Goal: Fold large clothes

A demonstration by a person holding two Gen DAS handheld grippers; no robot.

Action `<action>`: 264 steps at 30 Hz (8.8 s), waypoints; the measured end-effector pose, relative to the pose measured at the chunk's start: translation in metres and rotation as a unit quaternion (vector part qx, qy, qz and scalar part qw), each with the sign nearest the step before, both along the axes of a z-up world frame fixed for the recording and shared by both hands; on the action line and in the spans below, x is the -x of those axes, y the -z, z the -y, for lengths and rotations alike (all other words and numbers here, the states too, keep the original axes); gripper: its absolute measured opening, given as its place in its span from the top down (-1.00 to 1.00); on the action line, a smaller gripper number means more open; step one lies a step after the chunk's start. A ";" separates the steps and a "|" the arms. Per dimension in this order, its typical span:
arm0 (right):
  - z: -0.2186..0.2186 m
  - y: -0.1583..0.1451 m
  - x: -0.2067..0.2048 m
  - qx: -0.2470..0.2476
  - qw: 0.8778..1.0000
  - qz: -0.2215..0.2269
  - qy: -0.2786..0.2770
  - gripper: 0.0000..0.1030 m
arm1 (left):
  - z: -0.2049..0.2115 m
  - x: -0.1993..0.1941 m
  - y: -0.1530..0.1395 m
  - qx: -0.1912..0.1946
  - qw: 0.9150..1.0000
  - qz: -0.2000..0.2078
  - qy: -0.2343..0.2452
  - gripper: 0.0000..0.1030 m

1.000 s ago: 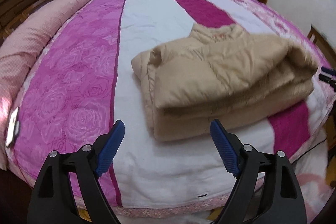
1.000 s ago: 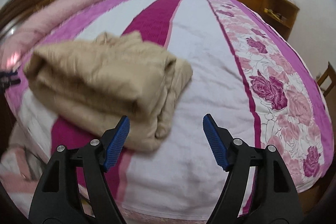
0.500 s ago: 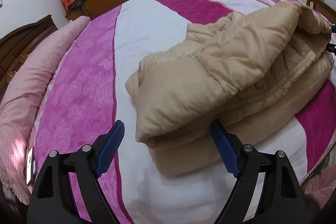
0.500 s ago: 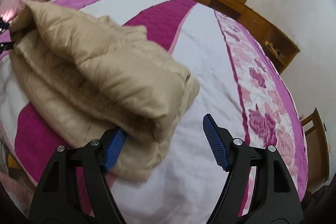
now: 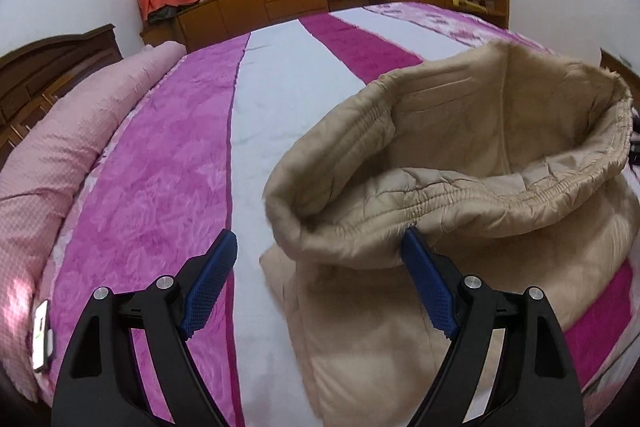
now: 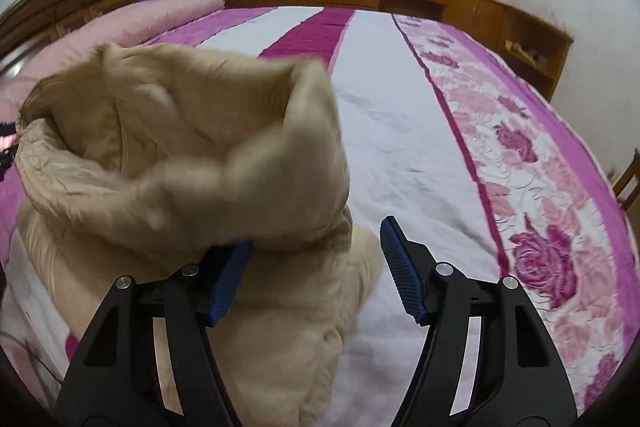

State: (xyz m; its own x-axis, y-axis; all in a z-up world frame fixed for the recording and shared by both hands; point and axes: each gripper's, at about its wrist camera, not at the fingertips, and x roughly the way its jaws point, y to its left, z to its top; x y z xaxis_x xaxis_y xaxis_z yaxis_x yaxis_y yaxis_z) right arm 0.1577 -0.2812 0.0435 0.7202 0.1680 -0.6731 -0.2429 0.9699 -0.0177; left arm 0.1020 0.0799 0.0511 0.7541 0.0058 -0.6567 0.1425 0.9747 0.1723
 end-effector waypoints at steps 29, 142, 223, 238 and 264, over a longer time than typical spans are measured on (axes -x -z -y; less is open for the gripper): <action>0.019 0.044 -0.061 -0.106 0.982 -0.097 0.124 -0.12 | -0.039 -0.086 0.069 0.077 0.984 -0.085 -0.137 -0.59; 0.034 -0.039 0.141 -0.383 0.920 -0.081 -0.013 0.30 | 0.212 0.033 0.089 0.059 0.971 -0.176 0.148 -0.22; -0.101 -0.048 0.099 -0.177 0.981 -0.079 0.001 -0.48 | 0.023 0.028 -0.040 0.200 0.975 -0.092 0.036 -0.23; -0.111 0.016 0.050 -0.236 0.959 -0.154 -0.019 -0.37 | 0.063 0.003 0.002 0.176 0.975 -0.127 0.056 -0.23; -0.180 -0.001 0.064 -0.162 0.974 -0.125 -0.093 -0.45 | -0.037 0.042 0.048 0.200 0.967 -0.130 -0.092 -0.28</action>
